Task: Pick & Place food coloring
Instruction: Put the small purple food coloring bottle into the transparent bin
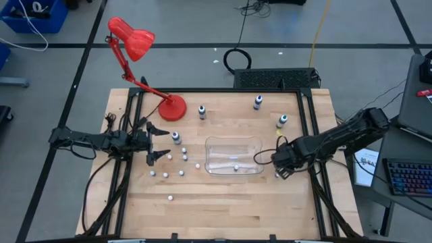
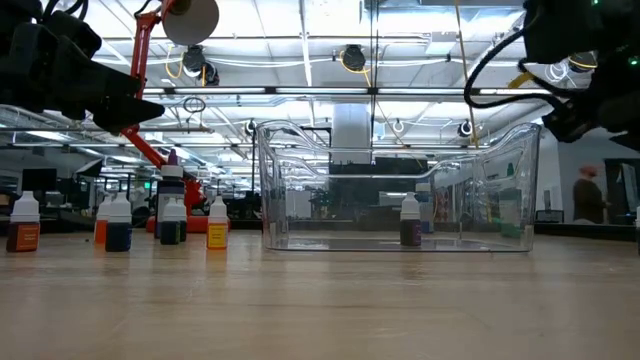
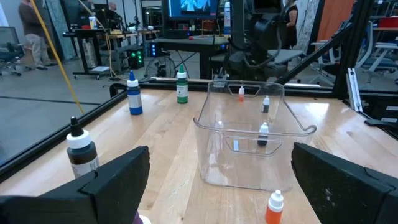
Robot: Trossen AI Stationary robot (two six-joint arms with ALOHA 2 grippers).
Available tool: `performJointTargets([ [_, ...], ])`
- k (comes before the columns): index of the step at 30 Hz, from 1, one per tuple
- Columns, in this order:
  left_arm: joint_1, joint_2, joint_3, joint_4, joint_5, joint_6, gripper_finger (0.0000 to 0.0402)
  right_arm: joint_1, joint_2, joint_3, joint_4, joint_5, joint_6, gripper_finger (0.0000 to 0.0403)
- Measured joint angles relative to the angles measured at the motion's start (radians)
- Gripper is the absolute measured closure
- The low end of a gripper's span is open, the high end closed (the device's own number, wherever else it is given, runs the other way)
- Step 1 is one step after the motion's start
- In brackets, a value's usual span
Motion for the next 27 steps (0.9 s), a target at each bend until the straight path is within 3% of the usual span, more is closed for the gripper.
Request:
performJointTargets([
  [4,0.000,0.000,0.000,0.000,0.000,0.000,0.0014,0.010,-0.001,-0.027,0.107,0.015,0.006,0.0236],
  [18,0.000,0.005,0.000,-0.001,0.000,0.000,0.0014,0.010,-0.003,-0.034,0.153,-0.035,0.006,0.0236],
  [27,0.000,0.005,0.000,-0.001,0.000,0.000,0.0014,0.010,-0.026,0.043,0.156,-0.025,-0.006,0.0236],
])
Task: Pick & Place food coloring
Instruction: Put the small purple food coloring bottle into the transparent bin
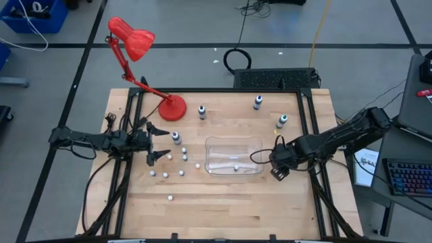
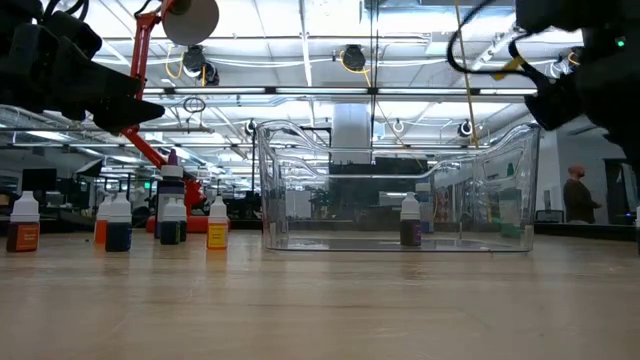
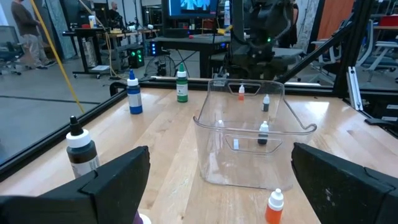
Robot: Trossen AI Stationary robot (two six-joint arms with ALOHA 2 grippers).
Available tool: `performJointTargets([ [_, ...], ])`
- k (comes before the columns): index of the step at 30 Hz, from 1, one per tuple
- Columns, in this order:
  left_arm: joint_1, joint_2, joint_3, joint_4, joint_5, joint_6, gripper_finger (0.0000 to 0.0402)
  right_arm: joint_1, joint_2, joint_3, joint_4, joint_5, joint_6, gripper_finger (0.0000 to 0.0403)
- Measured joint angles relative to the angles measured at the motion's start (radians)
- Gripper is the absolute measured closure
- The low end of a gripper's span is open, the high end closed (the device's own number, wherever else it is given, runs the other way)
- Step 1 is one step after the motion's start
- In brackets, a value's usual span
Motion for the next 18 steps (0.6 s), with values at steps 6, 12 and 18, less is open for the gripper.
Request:
performJointTargets([
  [6,0.000,0.000,0.000,0.000,0.000,0.000,0.0014,0.033,0.000,0.094,0.001,0.021,0.011,0.0236],
  [12,0.000,0.000,0.000,0.000,0.000,0.000,0.0014,0.111,0.025,0.187,-0.109,0.051,0.110,0.0236],
  [18,0.000,0.000,0.000,0.000,0.000,0.000,0.0014,0.169,0.144,0.314,-0.224,0.055,0.135,0.0236],
])
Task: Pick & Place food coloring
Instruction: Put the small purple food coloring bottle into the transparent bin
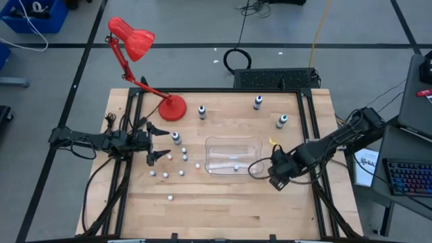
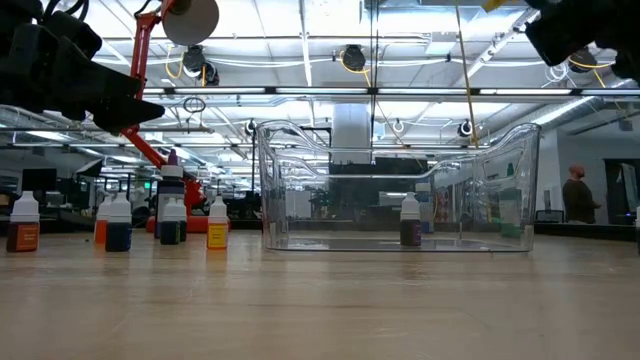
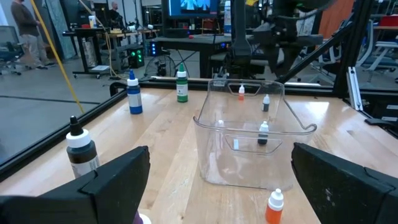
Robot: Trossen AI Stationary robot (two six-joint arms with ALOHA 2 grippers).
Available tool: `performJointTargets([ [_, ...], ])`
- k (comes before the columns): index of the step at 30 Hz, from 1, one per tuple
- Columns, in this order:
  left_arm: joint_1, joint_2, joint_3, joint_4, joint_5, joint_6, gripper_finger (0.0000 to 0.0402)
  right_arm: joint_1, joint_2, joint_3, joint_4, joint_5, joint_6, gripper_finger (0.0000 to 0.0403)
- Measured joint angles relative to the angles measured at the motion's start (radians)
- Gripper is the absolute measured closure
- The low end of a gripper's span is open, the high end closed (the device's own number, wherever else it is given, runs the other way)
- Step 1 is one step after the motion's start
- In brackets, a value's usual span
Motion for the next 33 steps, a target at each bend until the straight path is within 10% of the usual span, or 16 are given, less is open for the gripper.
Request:
performJointTargets([
  [9,0.000,0.000,0.000,0.000,0.000,0.000,0.0014,0.032,0.183,0.062,-0.120,0.097,-0.075,0.0236],
  [33,0.000,0.000,0.000,0.000,0.000,0.000,0.0014,0.026,0.182,-0.133,0.165,0.100,-0.136,0.0236],
])
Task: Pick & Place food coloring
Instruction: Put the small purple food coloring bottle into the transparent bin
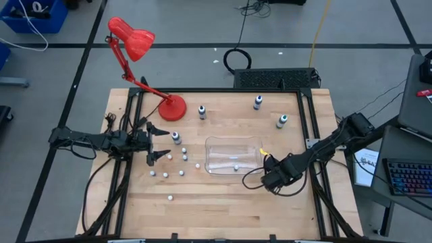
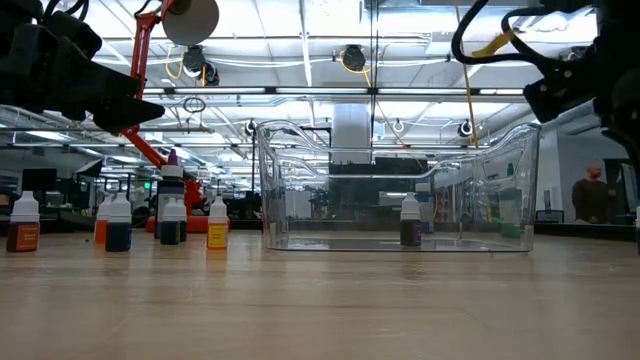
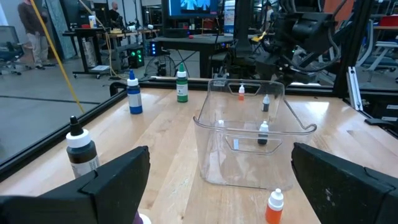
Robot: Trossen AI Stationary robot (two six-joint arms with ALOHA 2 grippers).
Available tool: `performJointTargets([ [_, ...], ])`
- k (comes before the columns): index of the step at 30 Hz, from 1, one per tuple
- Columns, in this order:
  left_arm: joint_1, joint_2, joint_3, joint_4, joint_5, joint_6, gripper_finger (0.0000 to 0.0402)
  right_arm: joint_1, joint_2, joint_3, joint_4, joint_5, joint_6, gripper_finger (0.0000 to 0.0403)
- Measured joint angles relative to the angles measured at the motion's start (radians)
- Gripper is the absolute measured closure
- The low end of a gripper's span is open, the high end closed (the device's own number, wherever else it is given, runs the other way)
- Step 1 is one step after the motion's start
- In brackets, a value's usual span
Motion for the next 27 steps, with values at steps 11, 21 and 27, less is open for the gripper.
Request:
performJointTargets([
  [11,0.000,0.000,0.000,0.000,0.000,0.000,0.0014,-0.010,0.000,-0.051,0.071,0.001,0.000,0.0236],
  [21,0.000,0.000,0.000,0.000,0.000,0.000,0.0014,-0.037,0.000,-0.051,0.065,0.002,-0.027,0.0236],
  [27,0.000,0.000,0.000,0.000,0.000,0.000,0.0014,-0.040,0.000,-0.051,0.065,0.002,-0.029,0.0236],
])
